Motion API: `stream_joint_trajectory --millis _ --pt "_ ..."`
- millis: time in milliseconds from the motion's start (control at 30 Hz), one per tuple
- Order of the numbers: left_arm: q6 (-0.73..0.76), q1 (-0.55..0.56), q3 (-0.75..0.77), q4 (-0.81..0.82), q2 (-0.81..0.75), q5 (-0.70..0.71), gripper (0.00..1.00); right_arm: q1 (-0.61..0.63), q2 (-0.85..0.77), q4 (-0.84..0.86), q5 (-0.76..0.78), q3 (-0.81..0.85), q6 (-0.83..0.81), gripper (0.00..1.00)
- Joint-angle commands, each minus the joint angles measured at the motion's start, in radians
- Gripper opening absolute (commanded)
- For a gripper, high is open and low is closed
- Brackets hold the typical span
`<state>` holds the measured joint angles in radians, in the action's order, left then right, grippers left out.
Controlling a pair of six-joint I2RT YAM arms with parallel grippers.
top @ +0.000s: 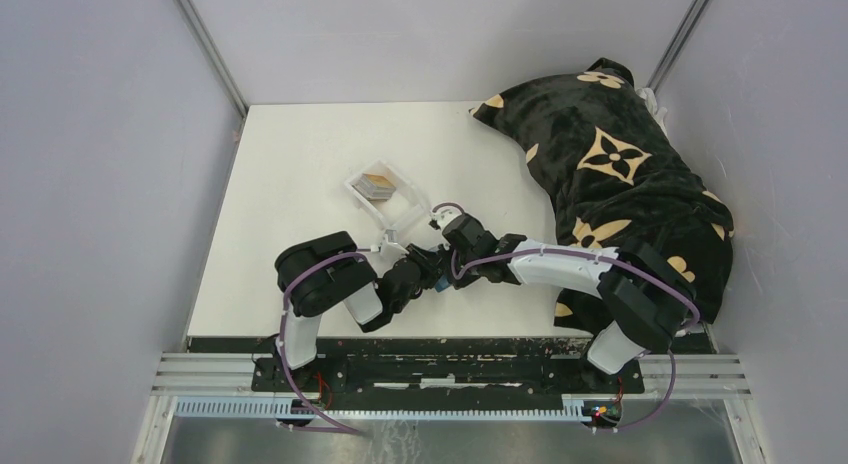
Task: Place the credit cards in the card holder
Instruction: Insert the credit card into the card holder.
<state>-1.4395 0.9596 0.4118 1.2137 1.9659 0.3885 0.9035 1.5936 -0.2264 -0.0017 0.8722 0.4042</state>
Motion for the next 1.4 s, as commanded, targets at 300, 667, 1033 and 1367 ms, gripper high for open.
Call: stream_joint_trajectory --millis 300,667,1033,1367 --pt "0.001 -0.001 -0.020 -0.019 0.037 -0.049 0.29 0.009 0.043 0.136 0.023 0.006 0.018 0.01" --pt "0.001 -0.002 -0.012 -0.015 0.056 -0.059 0.29 0.009 0.025 0.115 0.125 0.014 0.019 0.01" --pt "0.005 -0.002 -0.019 -0.017 0.049 -0.056 0.30 0.001 0.036 0.081 0.181 0.027 0.033 0.01" --pt "0.024 -0.005 -0.033 -0.029 0.018 -0.038 0.32 -0.018 0.048 0.073 0.189 0.031 0.041 0.01"
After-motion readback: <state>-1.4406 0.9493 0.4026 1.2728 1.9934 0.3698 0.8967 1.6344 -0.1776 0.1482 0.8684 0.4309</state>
